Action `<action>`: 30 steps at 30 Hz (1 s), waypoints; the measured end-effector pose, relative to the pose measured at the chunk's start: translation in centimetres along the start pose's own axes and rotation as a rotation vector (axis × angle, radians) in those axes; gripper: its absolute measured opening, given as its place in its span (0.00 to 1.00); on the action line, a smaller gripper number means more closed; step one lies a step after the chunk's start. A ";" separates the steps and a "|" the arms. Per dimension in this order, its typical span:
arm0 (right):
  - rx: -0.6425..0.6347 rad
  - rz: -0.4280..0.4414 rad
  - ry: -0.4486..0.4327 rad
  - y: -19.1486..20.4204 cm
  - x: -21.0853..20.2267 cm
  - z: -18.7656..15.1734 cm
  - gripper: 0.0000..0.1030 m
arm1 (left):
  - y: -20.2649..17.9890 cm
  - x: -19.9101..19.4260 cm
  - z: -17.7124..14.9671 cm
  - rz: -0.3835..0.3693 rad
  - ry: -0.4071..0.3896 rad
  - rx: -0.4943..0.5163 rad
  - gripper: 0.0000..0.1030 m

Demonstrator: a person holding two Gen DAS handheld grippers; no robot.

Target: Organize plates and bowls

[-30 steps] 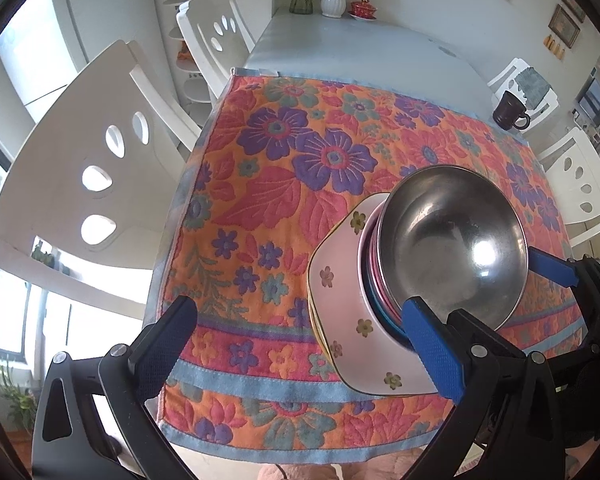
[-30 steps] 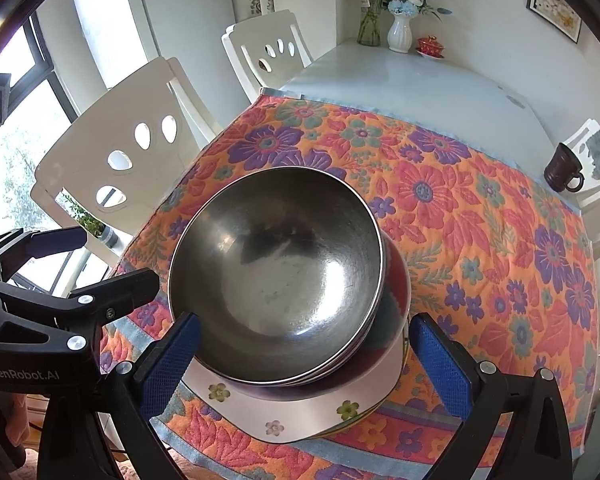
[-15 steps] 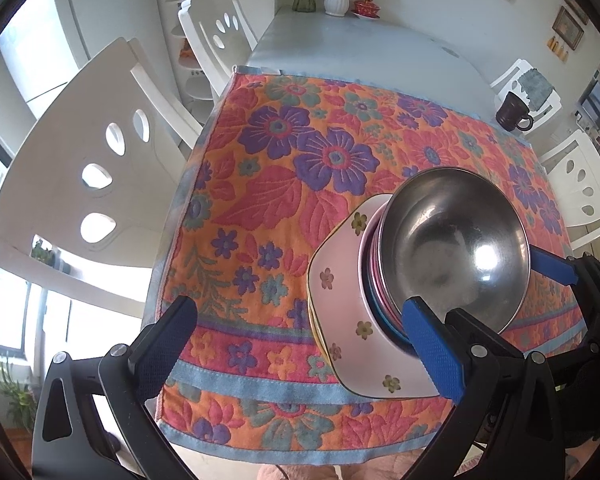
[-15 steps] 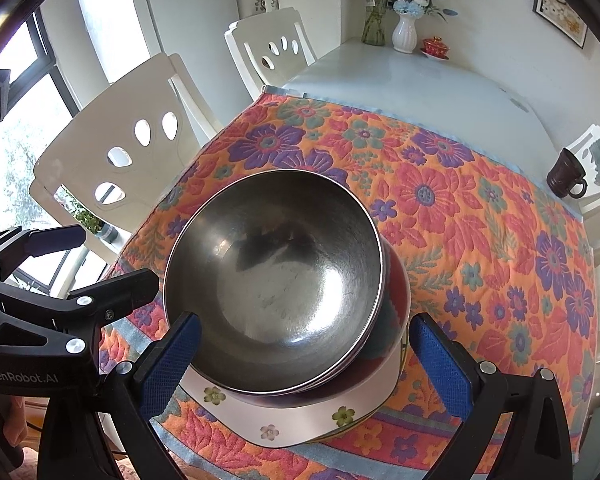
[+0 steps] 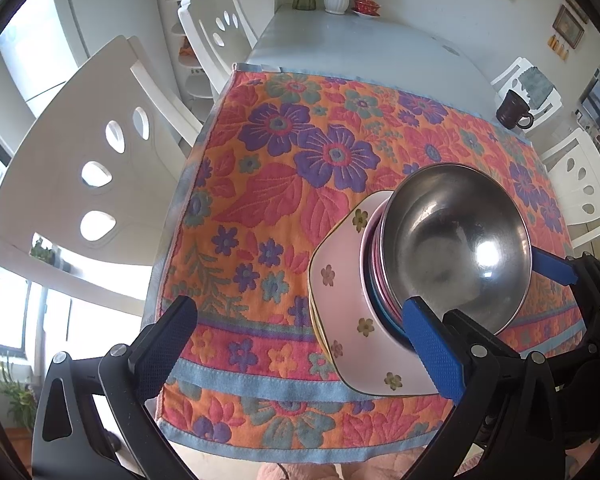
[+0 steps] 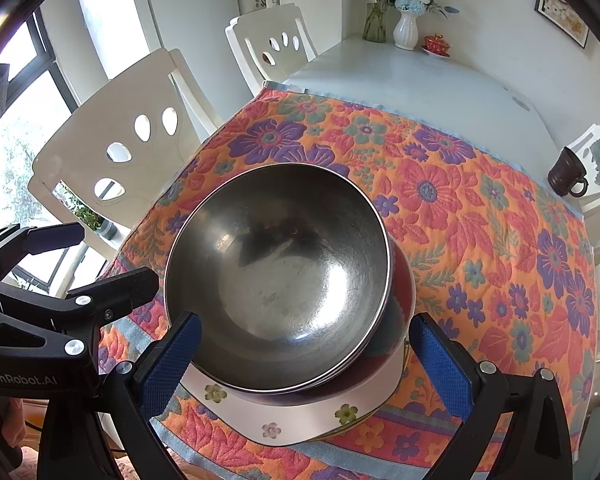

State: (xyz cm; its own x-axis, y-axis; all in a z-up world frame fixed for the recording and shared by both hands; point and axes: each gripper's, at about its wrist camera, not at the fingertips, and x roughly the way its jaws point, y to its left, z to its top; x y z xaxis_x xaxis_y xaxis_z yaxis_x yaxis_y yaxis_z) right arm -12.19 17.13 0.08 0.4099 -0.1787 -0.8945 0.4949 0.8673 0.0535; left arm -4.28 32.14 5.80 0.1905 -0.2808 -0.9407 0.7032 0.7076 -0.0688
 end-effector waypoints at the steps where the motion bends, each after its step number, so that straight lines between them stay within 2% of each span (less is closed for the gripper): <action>1: -0.001 0.000 0.000 0.0 0.0 0.0 1.00 | 0.0 0.0 0.0 0.000 0.000 0.000 0.99; 30: -0.014 -0.011 -0.002 -0.2 -0.1 0.0 1.00 | 0.3 -0.4 -0.3 0.000 -0.003 -0.009 0.99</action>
State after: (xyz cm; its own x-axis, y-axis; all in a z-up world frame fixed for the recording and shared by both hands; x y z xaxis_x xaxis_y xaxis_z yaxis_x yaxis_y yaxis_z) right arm -12.30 16.99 0.19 0.4056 -0.1893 -0.8942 0.4889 0.8715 0.0373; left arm -4.37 32.66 6.08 0.1925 -0.2825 -0.9398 0.6971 0.7134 -0.0717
